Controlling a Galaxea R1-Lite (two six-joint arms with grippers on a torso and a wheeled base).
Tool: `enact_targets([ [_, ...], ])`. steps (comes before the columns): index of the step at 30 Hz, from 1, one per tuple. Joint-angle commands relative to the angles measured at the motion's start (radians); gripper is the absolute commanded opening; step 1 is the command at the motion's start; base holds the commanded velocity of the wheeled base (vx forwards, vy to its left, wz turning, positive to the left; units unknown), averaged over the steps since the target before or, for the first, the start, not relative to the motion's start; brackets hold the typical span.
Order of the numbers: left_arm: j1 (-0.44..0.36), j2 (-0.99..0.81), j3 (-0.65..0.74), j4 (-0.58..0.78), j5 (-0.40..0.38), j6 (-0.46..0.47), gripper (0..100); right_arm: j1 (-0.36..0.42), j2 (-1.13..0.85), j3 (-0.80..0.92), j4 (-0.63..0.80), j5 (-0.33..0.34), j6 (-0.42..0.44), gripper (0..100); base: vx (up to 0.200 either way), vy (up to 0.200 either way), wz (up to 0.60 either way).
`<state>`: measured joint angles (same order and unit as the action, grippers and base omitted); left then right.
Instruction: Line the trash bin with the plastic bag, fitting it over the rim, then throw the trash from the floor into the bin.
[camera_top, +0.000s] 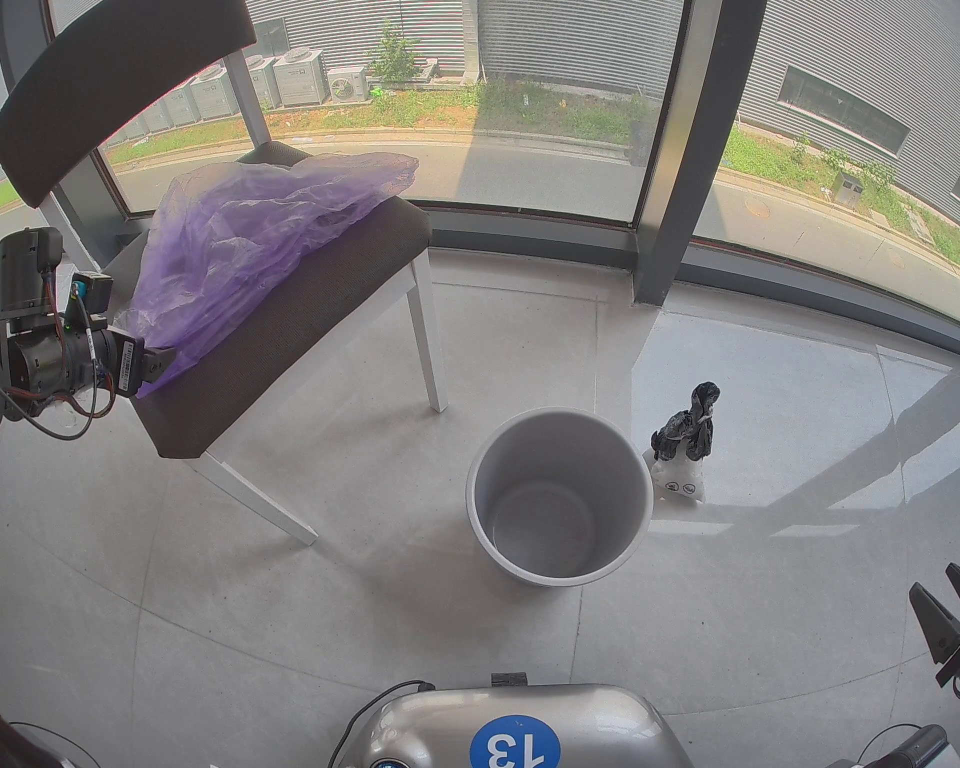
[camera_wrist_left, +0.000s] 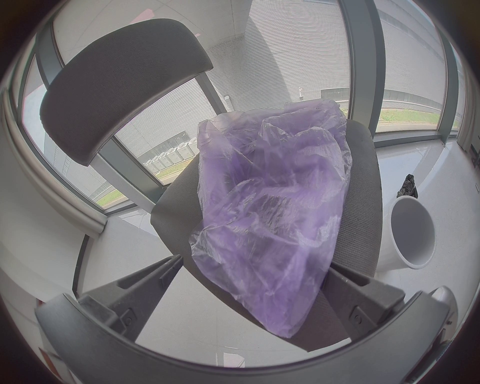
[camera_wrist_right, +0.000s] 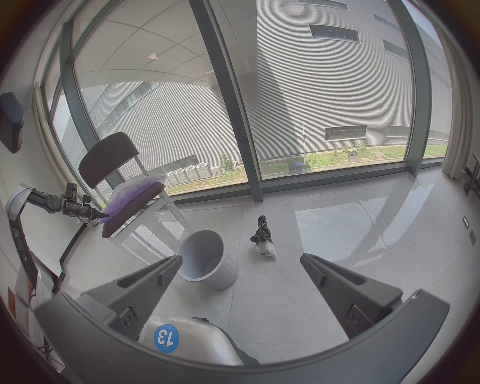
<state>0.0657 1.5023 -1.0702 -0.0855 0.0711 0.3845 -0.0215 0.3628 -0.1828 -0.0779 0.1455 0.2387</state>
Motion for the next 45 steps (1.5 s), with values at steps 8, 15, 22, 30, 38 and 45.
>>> enact_targets([
  [8, 0.002, -0.044, 0.101, -0.143, 0.105, 0.091, 100, 0.008, -0.062, 0.037, 0.0, 0.032, 0.001, 100, 0.0, 0.0, 0.0],
  [15, -0.001, -0.024, 0.108, -0.186, 0.13, 0.097, 100, 0.008, -0.122, 0.078, 0.001, 0.048, 0.001, 100, 0.0, 0.0, 0.0],
  [22, -0.001, -0.014, 0.142, -0.247, 0.131, 0.097, 100, 0.009, -0.16, 0.103, -0.003, 0.049, 0.002, 100, 0.0, 0.0, 0.0],
  [30, -0.001, 0.052, 0.168, -0.342, 0.153, 0.097, 100, 0.012, -0.192, 0.117, -0.002, 0.049, 0.014, 100, 0.0, 0.0, 0.0],
  [38, -0.006, 0.084, 0.167, -0.372, 0.159, 0.099, 100, 0.015, -0.214, 0.134, 0.0, 0.051, 0.025, 100, 0.0, 0.0, 0.0],
  [45, 0.0, 0.087, 0.153, -0.415, 0.179, 0.097, 100, 0.015, -0.22, 0.134, -0.002, 0.051, 0.037, 100, 0.0, 0.0, 0.0],
])
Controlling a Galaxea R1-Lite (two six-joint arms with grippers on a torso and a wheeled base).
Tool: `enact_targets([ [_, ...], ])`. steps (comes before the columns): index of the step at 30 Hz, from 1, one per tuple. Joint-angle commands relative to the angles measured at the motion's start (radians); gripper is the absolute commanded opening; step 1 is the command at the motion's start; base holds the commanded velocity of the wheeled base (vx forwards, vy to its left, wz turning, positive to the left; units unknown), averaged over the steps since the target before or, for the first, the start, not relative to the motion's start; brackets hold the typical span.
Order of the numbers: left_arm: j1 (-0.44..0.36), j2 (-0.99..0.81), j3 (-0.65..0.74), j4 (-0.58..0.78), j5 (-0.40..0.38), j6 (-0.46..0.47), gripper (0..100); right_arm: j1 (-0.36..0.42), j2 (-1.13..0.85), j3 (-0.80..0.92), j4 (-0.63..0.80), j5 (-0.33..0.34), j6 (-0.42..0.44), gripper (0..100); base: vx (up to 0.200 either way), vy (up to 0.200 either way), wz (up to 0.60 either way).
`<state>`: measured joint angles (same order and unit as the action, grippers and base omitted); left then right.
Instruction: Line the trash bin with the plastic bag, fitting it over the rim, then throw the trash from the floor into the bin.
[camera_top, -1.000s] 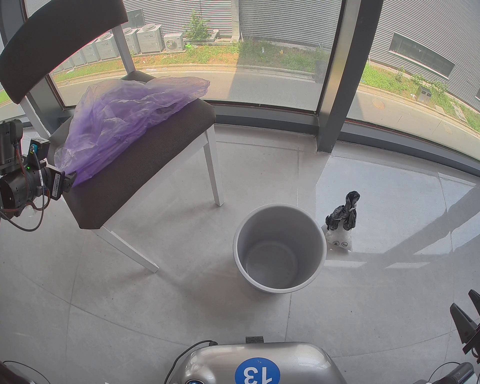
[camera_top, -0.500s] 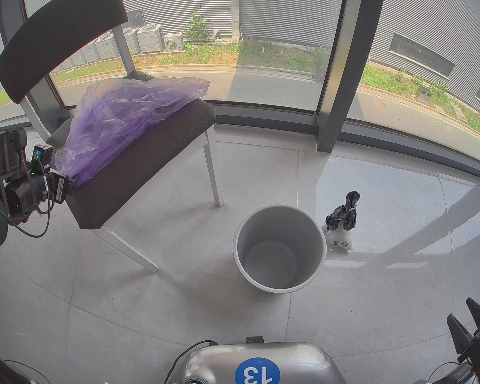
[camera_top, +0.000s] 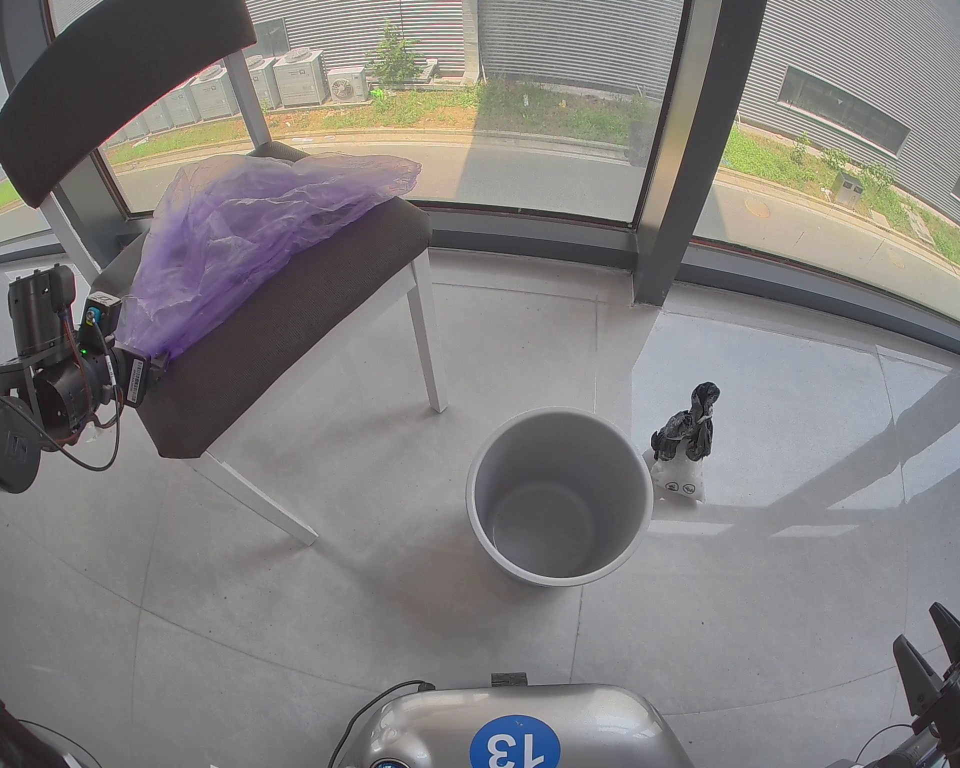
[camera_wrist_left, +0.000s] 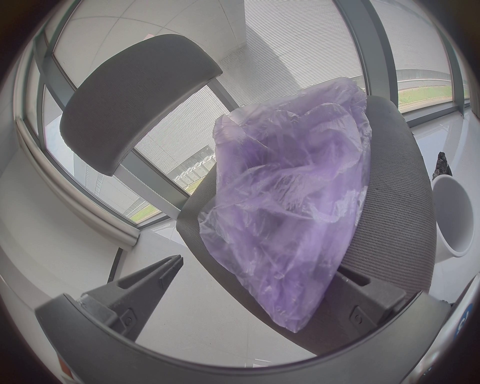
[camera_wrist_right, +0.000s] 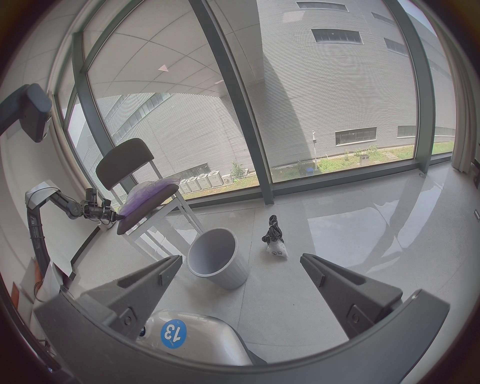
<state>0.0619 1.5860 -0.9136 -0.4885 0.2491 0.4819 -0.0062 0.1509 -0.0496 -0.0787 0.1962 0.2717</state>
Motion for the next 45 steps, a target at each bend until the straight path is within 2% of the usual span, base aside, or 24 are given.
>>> enact_targets([
  [1, 0.004, 0.002, -0.004, -0.018, 0.001, 0.0, 100, 0.0, -0.014, 0.0, 0.0, 0.0, 0.006, 100, 0.0, 0.0, 0.0],
  [9, 0.006, -0.007, 0.012, -0.104, 0.064, 0.0, 100, 0.0, -0.056, 0.013, 0.002, 0.028, 0.009, 100, 0.0, 0.0, 0.0],
  [24, 0.021, 0.028, 0.036, -0.193, 0.067, -0.005, 100, 0.0, -0.07, 0.02, 0.004, 0.035, 0.009, 100, 0.0, 0.0, 0.0],
  [25, 0.021, 0.029, 0.041, -0.203, 0.067, -0.003, 0, 0.0, -0.07, 0.02, 0.004, 0.035, 0.009, 100, 0.0, 0.0, 0.0],
  [40, 0.026, 0.032, 0.061, -0.226, 0.062, -0.016, 0, 0.0, -0.066, 0.04, 0.004, 0.037, 0.024, 100, 0.0, 0.0, 0.0],
  [45, 0.026, 0.014, 0.065, -0.228, 0.062, -0.059, 0, -0.001, -0.033, -0.012, 0.002, 0.037, 0.026, 100, 0.0, 0.0, 0.0],
])
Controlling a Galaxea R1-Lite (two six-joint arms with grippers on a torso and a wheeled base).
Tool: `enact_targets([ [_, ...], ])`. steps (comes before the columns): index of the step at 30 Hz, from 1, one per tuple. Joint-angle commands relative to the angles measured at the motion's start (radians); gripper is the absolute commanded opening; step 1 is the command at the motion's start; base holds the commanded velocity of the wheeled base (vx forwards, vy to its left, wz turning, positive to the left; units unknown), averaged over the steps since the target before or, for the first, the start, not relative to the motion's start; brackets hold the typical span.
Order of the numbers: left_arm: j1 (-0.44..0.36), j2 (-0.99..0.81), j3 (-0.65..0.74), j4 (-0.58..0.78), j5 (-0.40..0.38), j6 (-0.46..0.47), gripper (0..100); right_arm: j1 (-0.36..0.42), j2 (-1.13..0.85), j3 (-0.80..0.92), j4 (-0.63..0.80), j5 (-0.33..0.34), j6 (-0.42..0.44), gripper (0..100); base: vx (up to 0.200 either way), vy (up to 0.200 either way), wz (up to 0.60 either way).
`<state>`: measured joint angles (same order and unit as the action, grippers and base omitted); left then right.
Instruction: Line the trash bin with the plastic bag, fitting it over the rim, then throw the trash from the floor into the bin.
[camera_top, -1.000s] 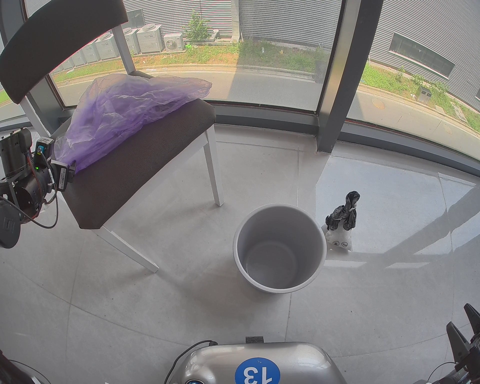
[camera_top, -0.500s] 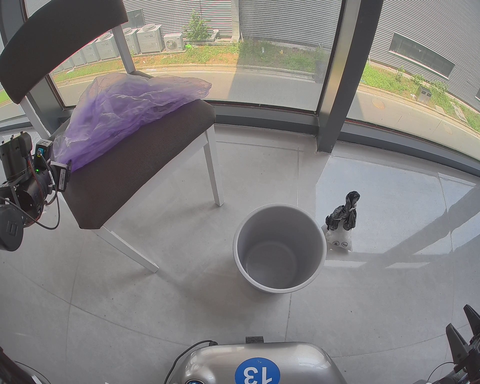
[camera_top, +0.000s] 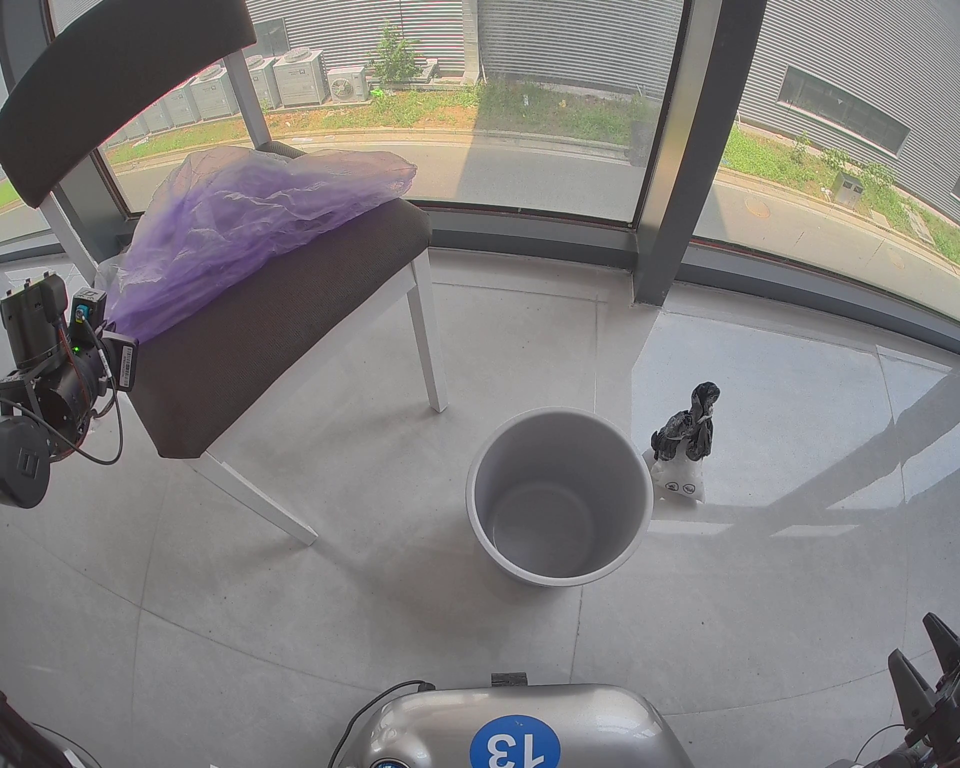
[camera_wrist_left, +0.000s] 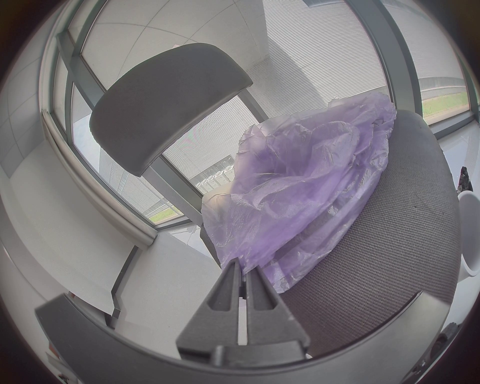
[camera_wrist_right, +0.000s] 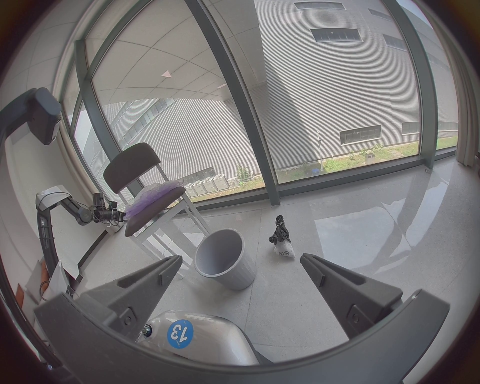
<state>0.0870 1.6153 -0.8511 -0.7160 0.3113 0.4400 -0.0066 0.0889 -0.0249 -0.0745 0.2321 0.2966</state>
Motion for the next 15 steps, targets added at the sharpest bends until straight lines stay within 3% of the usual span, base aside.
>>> enact_targets([
  [1, 0.0, -0.026, 0.003, 0.0, -0.001, -0.03, 0, -0.001, 0.061, -0.076, -0.001, 0.0, 0.001, 100, 0.0, 0.0, 0.0],
  [7, -0.009, -0.112, -0.017, 0.01, -0.021, -0.133, 0, -0.01, 0.385, -0.334, -0.047, -0.011, 0.01, 100, 0.0, 0.0, 0.0],
  [12, -0.012, -0.183, -0.046, 0.015, -0.038, -0.222, 0, -0.015, 0.6, -0.406, -0.297, -0.062, 0.01, 100, 0.0, 0.0, 0.0],
  [15, -0.021, -0.207, -0.065, 0.02, -0.04, -0.254, 0, -0.007, 0.643, -0.426, -0.35, -0.071, 0.007, 100, 0.0, 0.0, 0.0],
])
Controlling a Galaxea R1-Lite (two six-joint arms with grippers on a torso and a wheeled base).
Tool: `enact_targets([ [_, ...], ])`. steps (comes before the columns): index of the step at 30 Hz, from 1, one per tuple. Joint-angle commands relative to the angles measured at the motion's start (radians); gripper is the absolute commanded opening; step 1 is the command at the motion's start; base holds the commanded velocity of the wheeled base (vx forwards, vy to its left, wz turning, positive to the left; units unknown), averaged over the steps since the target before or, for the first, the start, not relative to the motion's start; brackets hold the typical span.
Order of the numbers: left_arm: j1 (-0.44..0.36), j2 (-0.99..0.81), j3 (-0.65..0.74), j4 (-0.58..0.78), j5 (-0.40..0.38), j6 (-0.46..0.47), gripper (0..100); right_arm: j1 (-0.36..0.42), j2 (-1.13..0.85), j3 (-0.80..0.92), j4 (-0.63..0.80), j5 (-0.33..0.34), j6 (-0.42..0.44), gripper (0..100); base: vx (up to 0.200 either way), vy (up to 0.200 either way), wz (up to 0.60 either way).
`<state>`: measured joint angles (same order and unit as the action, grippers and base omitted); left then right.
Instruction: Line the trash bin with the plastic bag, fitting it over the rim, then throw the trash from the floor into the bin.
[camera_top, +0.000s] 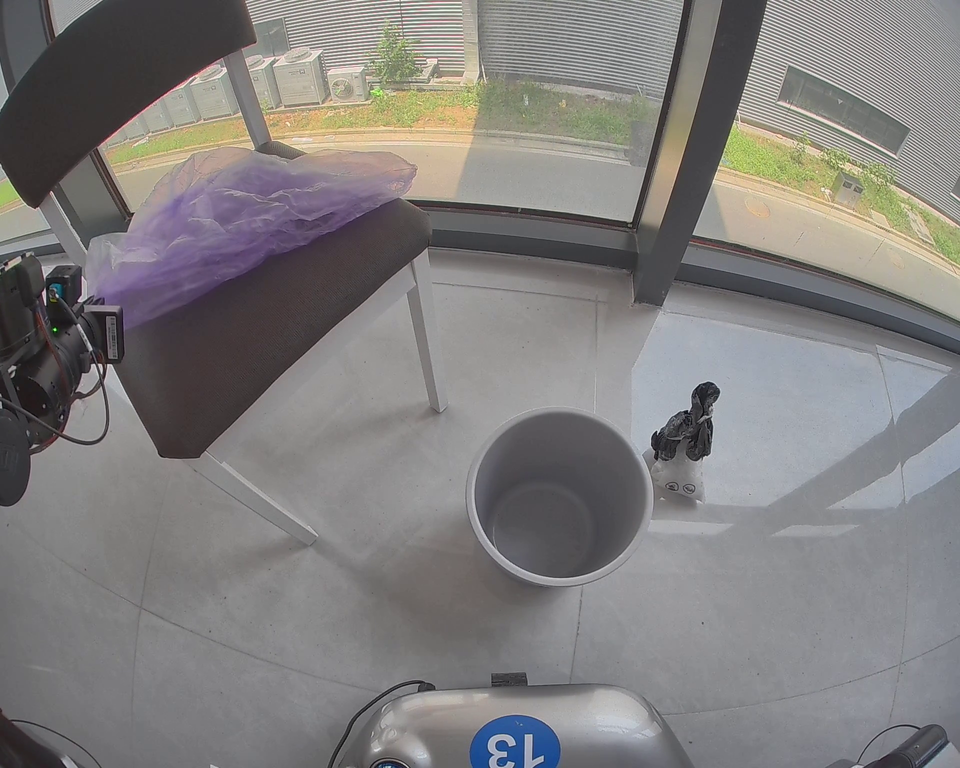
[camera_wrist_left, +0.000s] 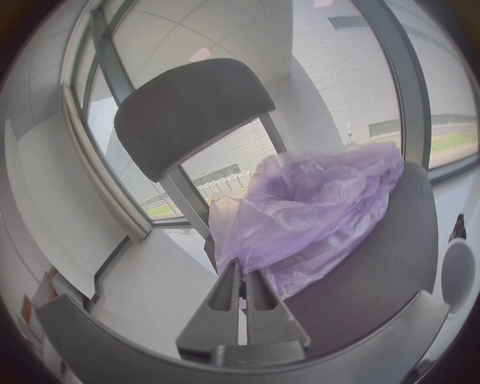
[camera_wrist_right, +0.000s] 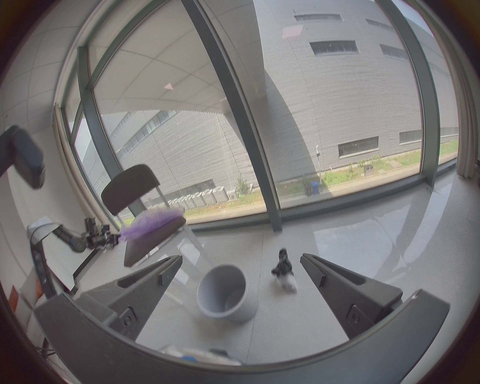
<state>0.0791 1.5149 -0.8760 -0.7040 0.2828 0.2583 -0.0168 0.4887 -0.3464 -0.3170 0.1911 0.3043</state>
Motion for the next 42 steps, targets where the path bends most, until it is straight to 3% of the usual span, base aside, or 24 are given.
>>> enact_targets([
  [1, -0.033, -0.117, -0.064, 0.011, -0.011, -0.088, 0, 0.009, 0.258, -0.125, -0.109, -0.03, -0.001, 100, 0.0, 0.0, 0.0],
  [7, -0.111, -0.127, -0.136, 0.032, -0.01, -0.126, 0, 0.041, 0.291, -0.141, -0.117, -0.028, 0.004, 100, 0.0, 0.0, 0.0],
  [8, -0.171, -0.137, -0.198, 0.077, -0.01, -0.134, 0, 0.075, 0.303, -0.132, -0.119, -0.028, 0.012, 100, 0.0, 0.0, 0.0],
  [11, -0.239, -0.156, -0.282, 0.167, -0.01, -0.134, 0, 0.118, 0.317, -0.117, -0.12, -0.03, 0.022, 100, 0.0, 0.0, 0.0],
  [12, -0.312, -0.171, -0.345, 0.242, -0.01, -0.136, 0, 0.146, 0.327, -0.114, -0.126, -0.03, 0.038, 100, 0.0, 0.0, 0.0],
  [19, -0.504, -0.168, -0.503, 0.413, -0.005, -0.137, 0, 0.161, 0.349, -0.094, -0.217, -0.03, 0.064, 100, 0.0, 0.0, 0.0],
  [27, -0.593, -0.137, -0.649, 0.557, -0.001, -0.126, 0, 0.247, 0.361, -0.111, -0.232, -0.028, 0.062, 100, 0.0, 0.0, 0.0],
  [31, -0.665, -0.142, -0.747, 0.698, -0.011, -0.126, 0, 0.308, 0.393, -0.155, -0.231, -0.024, 0.059, 100, 0.0, 0.0, 0.0],
  [34, -0.725, -0.163, -0.721, 0.759, -0.01, -0.134, 0, 0.337, 0.407, -0.155, -0.229, -0.028, 0.061, 100, 0.0, 0.0, 0.0],
  [42, -0.736, -0.193, -0.649, 0.761, -0.045, -0.128, 0, 0.357, 0.482, -0.138, -0.232, -0.03, 0.072, 100, 0.0, 0.0, 0.0],
])
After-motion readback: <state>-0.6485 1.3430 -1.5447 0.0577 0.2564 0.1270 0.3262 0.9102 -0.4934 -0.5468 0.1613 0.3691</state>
